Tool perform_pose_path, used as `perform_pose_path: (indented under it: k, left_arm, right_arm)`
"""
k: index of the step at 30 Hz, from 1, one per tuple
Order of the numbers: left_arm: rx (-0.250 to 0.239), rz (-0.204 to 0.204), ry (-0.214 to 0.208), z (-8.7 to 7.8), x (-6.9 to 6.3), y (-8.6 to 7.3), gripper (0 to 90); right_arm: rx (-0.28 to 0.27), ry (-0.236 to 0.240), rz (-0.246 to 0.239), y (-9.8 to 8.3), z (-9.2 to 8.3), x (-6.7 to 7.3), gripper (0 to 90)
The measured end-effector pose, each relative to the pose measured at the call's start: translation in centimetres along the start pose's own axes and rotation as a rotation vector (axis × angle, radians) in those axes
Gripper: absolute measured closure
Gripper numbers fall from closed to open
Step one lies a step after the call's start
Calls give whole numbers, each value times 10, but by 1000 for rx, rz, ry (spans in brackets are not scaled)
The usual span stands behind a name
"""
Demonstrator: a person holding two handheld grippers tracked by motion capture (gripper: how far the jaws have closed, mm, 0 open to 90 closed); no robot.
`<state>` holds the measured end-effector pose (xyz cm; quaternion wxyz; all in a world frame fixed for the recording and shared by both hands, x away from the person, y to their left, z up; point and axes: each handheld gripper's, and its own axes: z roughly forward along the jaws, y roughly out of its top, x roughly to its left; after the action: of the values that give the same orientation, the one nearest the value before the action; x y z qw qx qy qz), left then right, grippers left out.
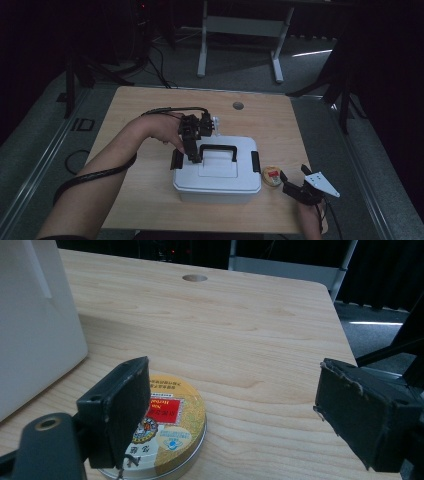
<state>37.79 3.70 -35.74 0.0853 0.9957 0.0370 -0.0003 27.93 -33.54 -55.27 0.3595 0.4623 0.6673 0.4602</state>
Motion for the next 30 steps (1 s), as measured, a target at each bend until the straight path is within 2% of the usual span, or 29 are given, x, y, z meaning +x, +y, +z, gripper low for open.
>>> perform_pose_path:
  k: [4, 8, 9, 14, 16, 17, 20, 27, 28, 29, 30]
  left_arm:
    - [18, 6, -6, 2, 2, 4, 202]
    - [19, -4, -3, 4, 3, 7, 232]
    - [20, -20, 6, 7, 3, 9, 239]
    - [38, -32, 8, 9, 3, 12, 420]
    - [53, -25, 4, 11, 2, 14, 481]
    - [65, -23, 1, 12, 2, 16, 481]
    - [93, -14, -15, 15, 0, 19, 609]
    - [123, -7, -18, 16, -1, 23, 712]
    - [121, -6, -51, 16, 0, 22, 753]
    - [122, 3, -54, 17, 0, 22, 776]
    - [121, 1, -75, 17, 1, 22, 789]
  right_arm:
    - [0, 2, 0, 0, 0, 0, 141]
    - [0, 2, 0, 0, 0, 0, 141]
    - [2, 3, -1, 0, 0, 0, 141]
    - [2, 4, 0, 0, 0, 0, 141]
    - [2, 4, 1, 0, 0, 0, 141]
    - [2, 5, 1, 0, 0, 0, 141]
    - [2, 5, 1, 0, 0, 0, 141]
    - [3, 5, 2, 0, 0, 0, 142]
    - [4, 6, 2, 0, 0, 0, 142]
    - [4, 6, 1, 0, 0, 0, 142]
    - [4, 5, 1, 0, 0, 0, 142]
